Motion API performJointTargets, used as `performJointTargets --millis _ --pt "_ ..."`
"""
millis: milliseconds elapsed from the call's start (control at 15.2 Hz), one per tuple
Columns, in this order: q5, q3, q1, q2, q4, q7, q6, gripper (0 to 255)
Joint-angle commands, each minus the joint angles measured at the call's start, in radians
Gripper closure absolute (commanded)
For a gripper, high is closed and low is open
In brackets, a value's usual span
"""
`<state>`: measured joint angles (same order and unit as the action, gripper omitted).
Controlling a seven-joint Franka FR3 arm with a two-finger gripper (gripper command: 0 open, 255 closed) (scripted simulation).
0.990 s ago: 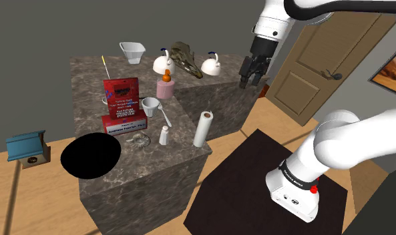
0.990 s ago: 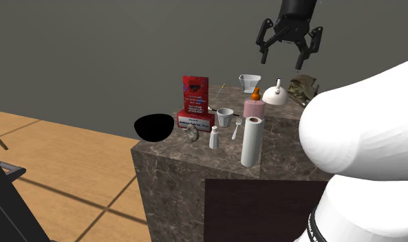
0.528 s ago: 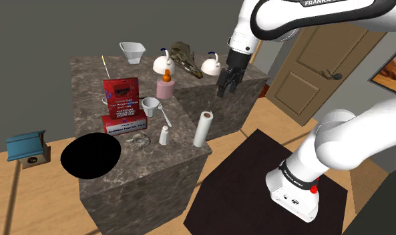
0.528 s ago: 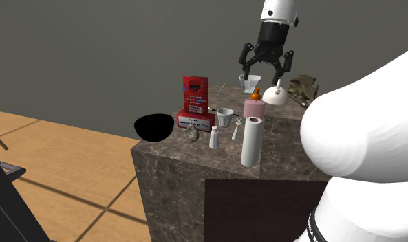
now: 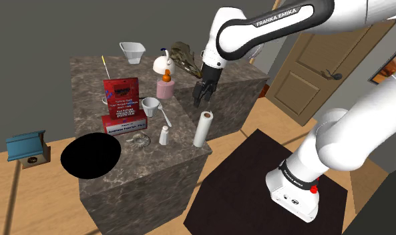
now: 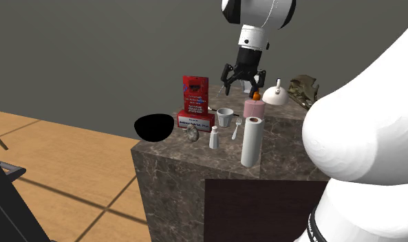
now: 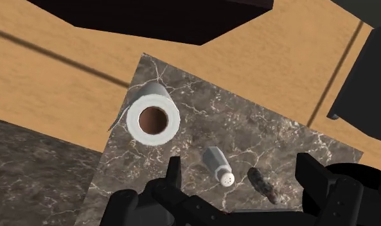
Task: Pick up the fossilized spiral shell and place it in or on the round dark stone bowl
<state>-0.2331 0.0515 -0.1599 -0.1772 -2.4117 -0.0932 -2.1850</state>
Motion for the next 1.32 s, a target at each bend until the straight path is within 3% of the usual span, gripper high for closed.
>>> performJointTargets --millis 0,594,1254 --pt "-0.01 0.006 -0.01 0.078 0.029 -0.032 -0.058 0" --pt "-0.028 0.054 -0.057 0.408 0.23 -0.125 -0.228 0" --pt "0.017 0.093 -0.119 0.765 0.555 -0.182 -0.309 0"
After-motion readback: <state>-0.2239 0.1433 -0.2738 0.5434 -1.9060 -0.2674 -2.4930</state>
